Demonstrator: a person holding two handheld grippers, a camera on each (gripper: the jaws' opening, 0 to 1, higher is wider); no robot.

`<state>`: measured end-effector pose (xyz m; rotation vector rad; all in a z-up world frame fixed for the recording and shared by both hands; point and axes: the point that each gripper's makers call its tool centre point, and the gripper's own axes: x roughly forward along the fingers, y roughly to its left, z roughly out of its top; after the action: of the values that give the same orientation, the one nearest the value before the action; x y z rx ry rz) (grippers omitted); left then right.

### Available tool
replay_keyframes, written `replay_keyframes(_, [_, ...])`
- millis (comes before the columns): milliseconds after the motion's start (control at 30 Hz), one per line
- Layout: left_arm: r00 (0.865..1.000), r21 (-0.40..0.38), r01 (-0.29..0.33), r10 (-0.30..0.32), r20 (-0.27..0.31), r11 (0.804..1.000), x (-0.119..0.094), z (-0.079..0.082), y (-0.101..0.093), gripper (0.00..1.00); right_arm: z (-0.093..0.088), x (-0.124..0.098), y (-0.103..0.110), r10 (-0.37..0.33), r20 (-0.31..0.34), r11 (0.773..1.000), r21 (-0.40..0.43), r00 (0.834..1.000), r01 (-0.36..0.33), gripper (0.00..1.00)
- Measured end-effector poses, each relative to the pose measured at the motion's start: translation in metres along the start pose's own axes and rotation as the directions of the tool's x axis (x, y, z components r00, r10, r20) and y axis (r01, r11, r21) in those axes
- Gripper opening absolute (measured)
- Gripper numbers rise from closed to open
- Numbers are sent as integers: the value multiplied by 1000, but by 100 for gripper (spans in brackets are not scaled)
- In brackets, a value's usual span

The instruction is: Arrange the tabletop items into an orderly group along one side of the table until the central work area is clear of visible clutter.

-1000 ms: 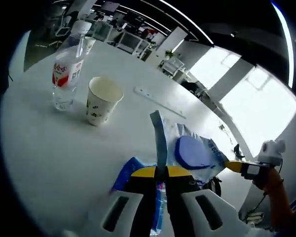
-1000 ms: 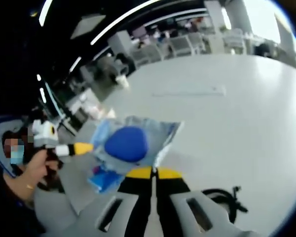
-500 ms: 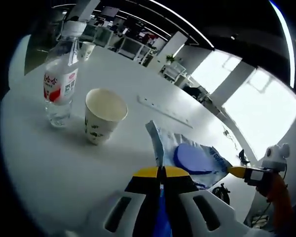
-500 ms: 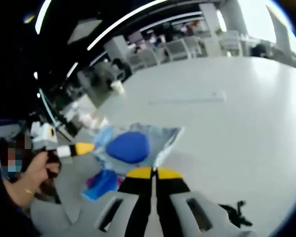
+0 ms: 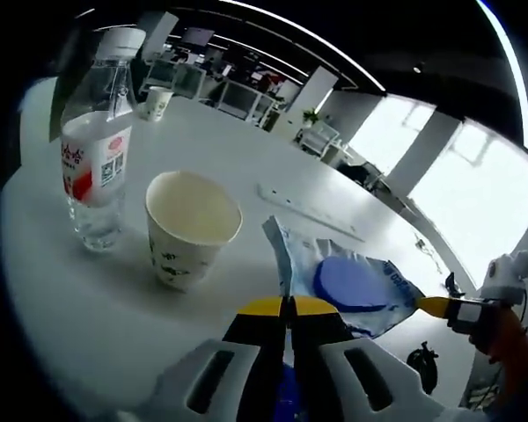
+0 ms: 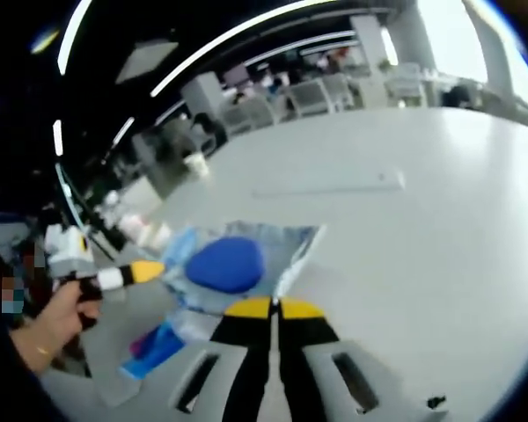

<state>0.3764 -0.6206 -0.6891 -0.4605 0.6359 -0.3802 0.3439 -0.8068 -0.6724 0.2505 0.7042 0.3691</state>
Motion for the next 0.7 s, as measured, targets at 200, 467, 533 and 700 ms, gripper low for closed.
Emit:
replay_keyframes(200, [1000, 18, -16, 16, -1, 1000, 9, -4, 8, 0, -7, 13, -6, -4, 0, 1000, 19, 1000, 4, 0])
replay_keyframes(467, [1000, 37, -18, 19, -10, 999, 17, -11, 17, 1, -13, 23, -10, 5, -17, 1000, 31, 1000, -5, 0])
replay_keyframes(533, [1000, 34, -19, 19, -7, 999, 19, -13, 19, 1, -14, 26, -11, 1, -22, 1000, 28, 1000, -1, 0])
replay_keyframes(700, [1000, 49, -23, 23, 9, 999, 21, -11, 26, 1, -17, 32, -9, 10, -18, 1000, 25, 1000, -10, 0])
